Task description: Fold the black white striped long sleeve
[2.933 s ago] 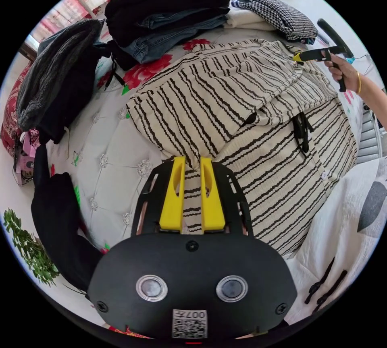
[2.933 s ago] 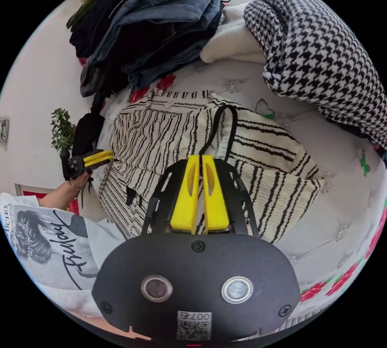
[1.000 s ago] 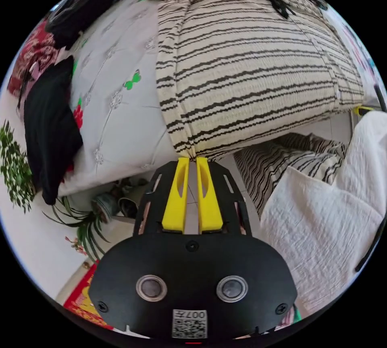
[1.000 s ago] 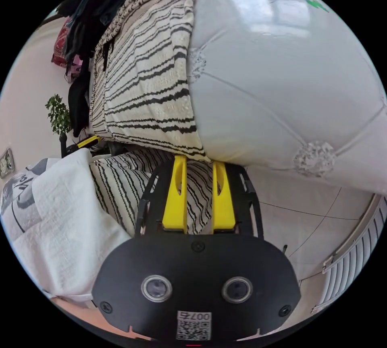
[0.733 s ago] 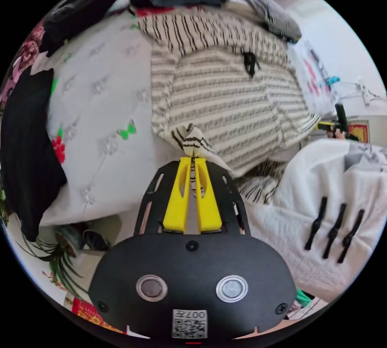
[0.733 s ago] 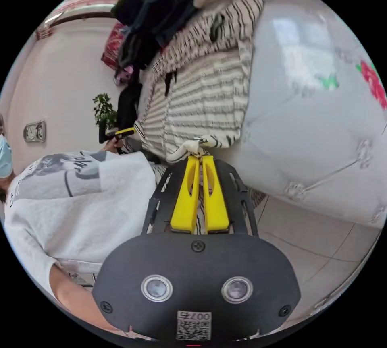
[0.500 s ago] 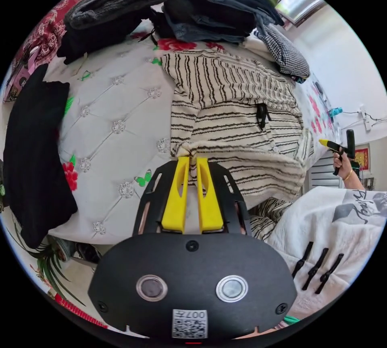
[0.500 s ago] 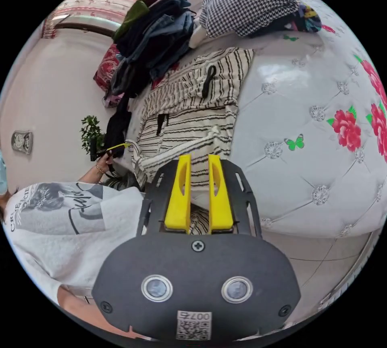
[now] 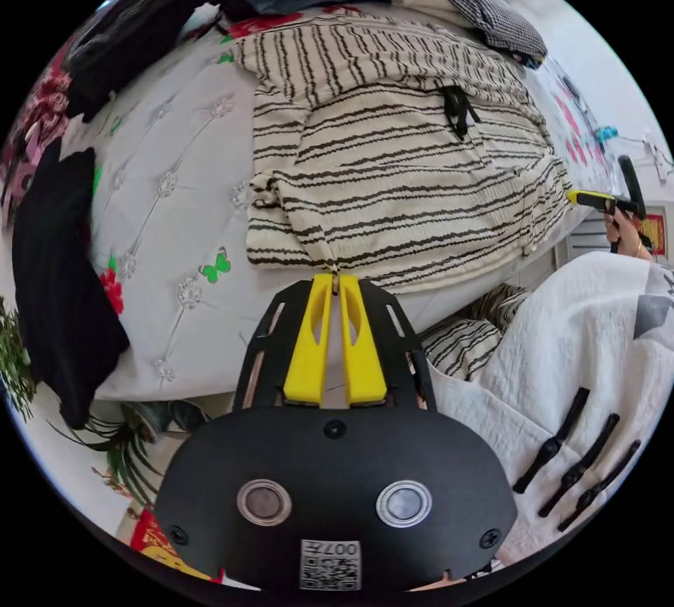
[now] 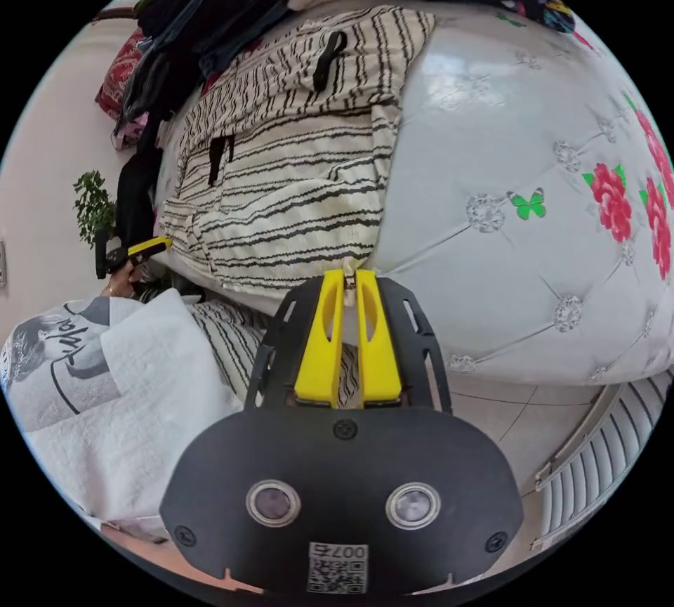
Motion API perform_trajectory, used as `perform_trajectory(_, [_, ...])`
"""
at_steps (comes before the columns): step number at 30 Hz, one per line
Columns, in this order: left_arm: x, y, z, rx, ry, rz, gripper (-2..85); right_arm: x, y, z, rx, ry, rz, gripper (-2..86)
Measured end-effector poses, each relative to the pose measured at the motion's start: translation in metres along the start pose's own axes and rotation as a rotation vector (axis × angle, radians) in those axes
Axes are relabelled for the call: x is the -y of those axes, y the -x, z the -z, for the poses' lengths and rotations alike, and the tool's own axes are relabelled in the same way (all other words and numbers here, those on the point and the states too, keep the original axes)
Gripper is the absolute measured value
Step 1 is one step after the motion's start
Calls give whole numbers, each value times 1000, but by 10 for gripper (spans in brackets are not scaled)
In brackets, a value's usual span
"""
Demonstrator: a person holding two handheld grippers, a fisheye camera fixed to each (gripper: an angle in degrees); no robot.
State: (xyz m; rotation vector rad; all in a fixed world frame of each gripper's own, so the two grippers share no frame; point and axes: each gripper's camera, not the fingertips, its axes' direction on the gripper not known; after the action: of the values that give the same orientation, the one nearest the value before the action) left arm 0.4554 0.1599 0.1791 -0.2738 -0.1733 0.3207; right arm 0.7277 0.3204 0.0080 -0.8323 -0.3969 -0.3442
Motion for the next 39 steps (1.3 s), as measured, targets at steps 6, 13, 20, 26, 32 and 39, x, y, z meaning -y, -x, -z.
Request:
perform_trajectory(6, [-15, 58, 47, -264, 23, -74, -9, -39, -16, 50, 249, -92, 27, 1])
perform_trajectory(13, [-21, 169, 127, -876, -328, -93, -9, -70, -74, 143, 750, -388, 4, -1])
perform_trajectory(20, [134, 253, 160, -980, -565, 192, -1, 33, -90, 204, 864, -556, 61, 7])
perform_trajectory(26, [208, 263, 118, -742, -502, 605, 66, 116, -106, 168, 641, -540, -181, 43])
perform_trajectory(32, [138, 251, 100, -513, -435, 559, 65, 41, -129, 97, 521, -524, -340, 86])
perform_trajectory(39, [18, 224, 66, -594, -408, 709, 70, -50, -142, 53, 517, -561, -535, 106])
